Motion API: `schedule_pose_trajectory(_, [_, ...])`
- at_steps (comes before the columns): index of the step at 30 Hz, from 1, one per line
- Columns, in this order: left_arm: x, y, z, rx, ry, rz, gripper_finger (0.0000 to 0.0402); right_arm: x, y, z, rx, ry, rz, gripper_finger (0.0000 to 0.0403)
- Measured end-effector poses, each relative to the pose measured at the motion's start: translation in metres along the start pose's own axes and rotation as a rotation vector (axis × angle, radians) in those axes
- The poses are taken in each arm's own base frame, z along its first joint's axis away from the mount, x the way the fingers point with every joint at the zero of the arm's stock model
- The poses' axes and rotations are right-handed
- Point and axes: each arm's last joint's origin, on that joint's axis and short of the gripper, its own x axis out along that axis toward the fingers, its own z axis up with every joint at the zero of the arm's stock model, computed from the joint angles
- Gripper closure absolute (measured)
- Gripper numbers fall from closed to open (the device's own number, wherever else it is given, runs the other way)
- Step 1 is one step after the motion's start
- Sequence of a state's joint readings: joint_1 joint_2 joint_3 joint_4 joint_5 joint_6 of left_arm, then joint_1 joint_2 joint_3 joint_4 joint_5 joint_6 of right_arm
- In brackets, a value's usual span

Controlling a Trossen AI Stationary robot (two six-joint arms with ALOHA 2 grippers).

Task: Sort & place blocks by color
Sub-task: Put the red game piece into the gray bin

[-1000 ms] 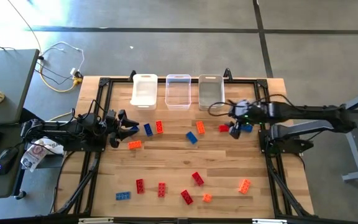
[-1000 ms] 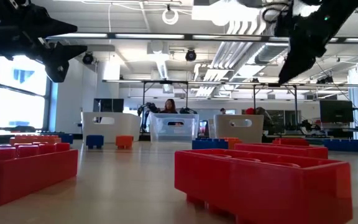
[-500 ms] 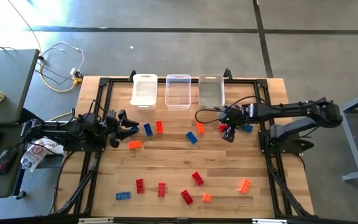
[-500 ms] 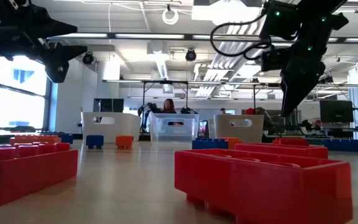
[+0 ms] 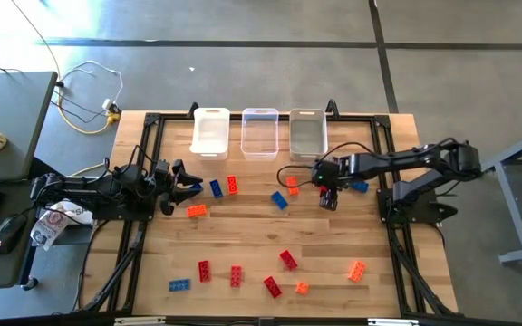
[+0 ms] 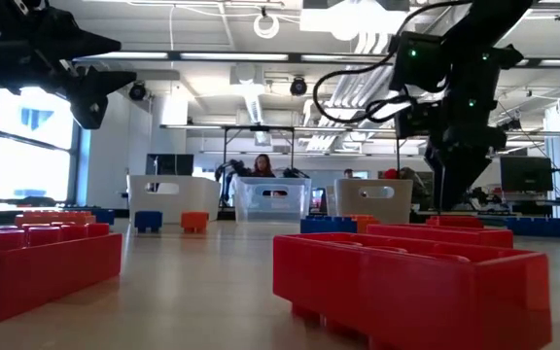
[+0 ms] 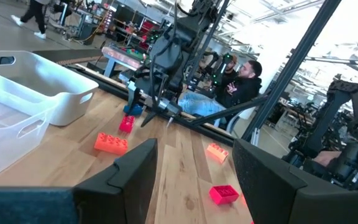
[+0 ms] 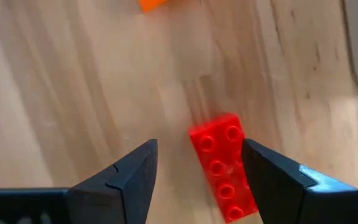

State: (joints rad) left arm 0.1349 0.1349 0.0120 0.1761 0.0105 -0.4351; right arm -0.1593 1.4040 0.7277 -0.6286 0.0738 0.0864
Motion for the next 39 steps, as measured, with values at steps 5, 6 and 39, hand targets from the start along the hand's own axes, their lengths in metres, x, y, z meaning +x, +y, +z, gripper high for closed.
schedule_pose_trajectory(5, [0.0,0.0,0.0,0.0,0.0,0.0,0.0204,0.005,-0.002,0.0,-0.041,0.018,-0.033,0.0182])
schedule_pose_trajectory(6, [0.0,0.0,0.0,0.0,0.0,0.0,0.0204,0.005,-0.002,0.0,-0.044,0.02,-0.034,0.0182])
schedule_pose_trajectory(39, [0.0,0.002,-0.003,-0.006,0.027,0.031,0.0204,0.025,-0.013,-0.001,-0.019,0.112,-0.005,0.0291])
